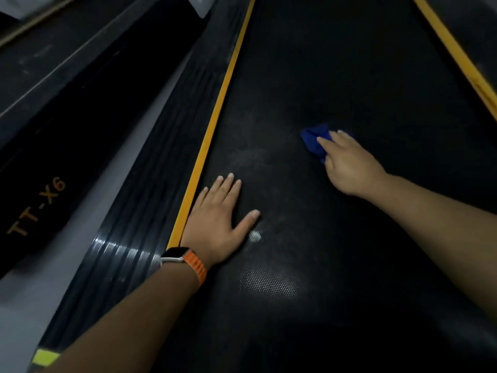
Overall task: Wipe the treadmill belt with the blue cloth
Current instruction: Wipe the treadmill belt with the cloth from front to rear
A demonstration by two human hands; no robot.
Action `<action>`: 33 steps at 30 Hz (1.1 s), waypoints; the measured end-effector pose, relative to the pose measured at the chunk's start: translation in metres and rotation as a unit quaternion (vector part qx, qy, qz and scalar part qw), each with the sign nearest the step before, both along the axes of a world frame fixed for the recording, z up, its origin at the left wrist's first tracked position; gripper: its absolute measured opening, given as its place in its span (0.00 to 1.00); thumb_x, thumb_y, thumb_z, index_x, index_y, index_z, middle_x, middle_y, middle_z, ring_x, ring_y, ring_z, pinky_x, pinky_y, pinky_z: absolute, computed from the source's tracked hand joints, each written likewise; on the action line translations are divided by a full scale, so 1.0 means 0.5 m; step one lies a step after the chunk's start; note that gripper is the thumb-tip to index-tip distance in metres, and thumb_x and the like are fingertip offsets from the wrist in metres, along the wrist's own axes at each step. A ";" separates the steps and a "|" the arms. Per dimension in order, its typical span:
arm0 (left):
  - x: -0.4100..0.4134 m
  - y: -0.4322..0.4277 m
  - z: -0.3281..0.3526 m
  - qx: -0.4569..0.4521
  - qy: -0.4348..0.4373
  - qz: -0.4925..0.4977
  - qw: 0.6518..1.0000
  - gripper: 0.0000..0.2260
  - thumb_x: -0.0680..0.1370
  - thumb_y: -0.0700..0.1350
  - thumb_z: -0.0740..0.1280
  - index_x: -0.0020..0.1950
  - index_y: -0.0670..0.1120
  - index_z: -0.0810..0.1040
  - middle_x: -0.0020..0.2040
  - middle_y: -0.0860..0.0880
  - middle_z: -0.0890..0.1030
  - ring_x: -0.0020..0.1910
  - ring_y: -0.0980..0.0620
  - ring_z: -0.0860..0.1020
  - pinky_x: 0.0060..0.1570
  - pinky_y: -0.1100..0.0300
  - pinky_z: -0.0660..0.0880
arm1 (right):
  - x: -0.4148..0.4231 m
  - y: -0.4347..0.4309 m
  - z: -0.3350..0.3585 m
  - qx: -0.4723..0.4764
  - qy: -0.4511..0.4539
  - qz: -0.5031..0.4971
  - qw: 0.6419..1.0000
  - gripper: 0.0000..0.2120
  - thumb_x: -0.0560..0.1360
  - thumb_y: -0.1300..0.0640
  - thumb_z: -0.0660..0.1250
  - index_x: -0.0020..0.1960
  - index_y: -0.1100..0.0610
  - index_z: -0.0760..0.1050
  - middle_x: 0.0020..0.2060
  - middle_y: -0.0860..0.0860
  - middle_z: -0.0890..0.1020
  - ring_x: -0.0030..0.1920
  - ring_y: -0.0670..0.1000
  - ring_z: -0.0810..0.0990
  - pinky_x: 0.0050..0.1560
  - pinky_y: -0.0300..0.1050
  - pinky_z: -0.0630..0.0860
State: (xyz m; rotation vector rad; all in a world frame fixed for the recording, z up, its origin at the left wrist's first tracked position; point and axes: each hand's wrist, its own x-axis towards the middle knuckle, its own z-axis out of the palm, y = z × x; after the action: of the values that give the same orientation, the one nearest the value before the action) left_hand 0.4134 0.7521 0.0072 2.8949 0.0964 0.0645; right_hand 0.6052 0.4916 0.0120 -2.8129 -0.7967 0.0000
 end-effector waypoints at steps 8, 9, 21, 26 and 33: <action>0.002 0.002 -0.005 0.012 -0.002 -0.001 1.000 0.36 0.81 0.69 0.44 0.85 0.53 0.54 0.84 0.54 0.51 0.83 0.57 0.46 0.81 0.57 0.42 | -0.043 0.333 0.010 -0.010 0.003 0.134 0.991 0.25 0.82 0.53 0.52 0.78 0.57 0.59 0.78 0.57 0.59 0.77 0.58 0.56 0.77 0.54 0.54; 0.001 0.003 -0.004 0.008 -0.003 0.000 1.000 0.35 0.81 0.69 0.44 0.84 0.53 0.54 0.84 0.54 0.51 0.83 0.57 0.45 0.81 0.57 0.41 | -0.021 0.307 0.012 -0.002 0.010 0.157 0.988 0.24 0.83 0.53 0.52 0.78 0.55 0.59 0.78 0.55 0.59 0.77 0.57 0.57 0.77 0.53 0.55; 0.002 0.004 -0.005 0.005 -0.005 0.005 1.000 0.35 0.81 0.70 0.46 0.84 0.53 0.55 0.85 0.56 0.50 0.83 0.59 0.43 0.82 0.55 0.43 | 0.040 0.323 0.001 -0.011 -0.048 0.074 0.996 0.21 0.79 0.57 0.56 0.71 0.60 0.68 0.70 0.59 0.70 0.70 0.59 0.67 0.71 0.54 0.63; -0.002 0.004 0.000 0.004 -0.005 0.004 1.000 0.35 0.81 0.70 0.45 0.85 0.54 0.51 0.84 0.57 0.47 0.82 0.61 0.40 0.81 0.58 0.39 | 0.148 0.264 0.031 -0.046 -0.057 0.112 0.991 0.20 0.82 0.55 0.55 0.73 0.55 0.66 0.72 0.57 0.68 0.69 0.60 0.70 0.70 0.55 0.67; 0.001 0.002 0.001 0.009 -0.002 0.004 1.000 0.35 0.82 0.70 0.46 0.85 0.54 0.51 0.85 0.57 0.47 0.82 0.61 0.39 0.81 0.57 0.39 | 0.128 0.309 0.010 0.006 -0.064 0.062 0.996 0.19 0.80 0.58 0.57 0.69 0.61 0.69 0.68 0.59 0.71 0.67 0.60 0.69 0.69 0.55 0.65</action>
State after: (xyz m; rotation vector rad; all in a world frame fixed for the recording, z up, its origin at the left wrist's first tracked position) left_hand 0.4141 0.7532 0.0079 2.9117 0.1085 0.0726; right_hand 0.6693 0.6462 0.0171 -2.7701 -0.9966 -0.1657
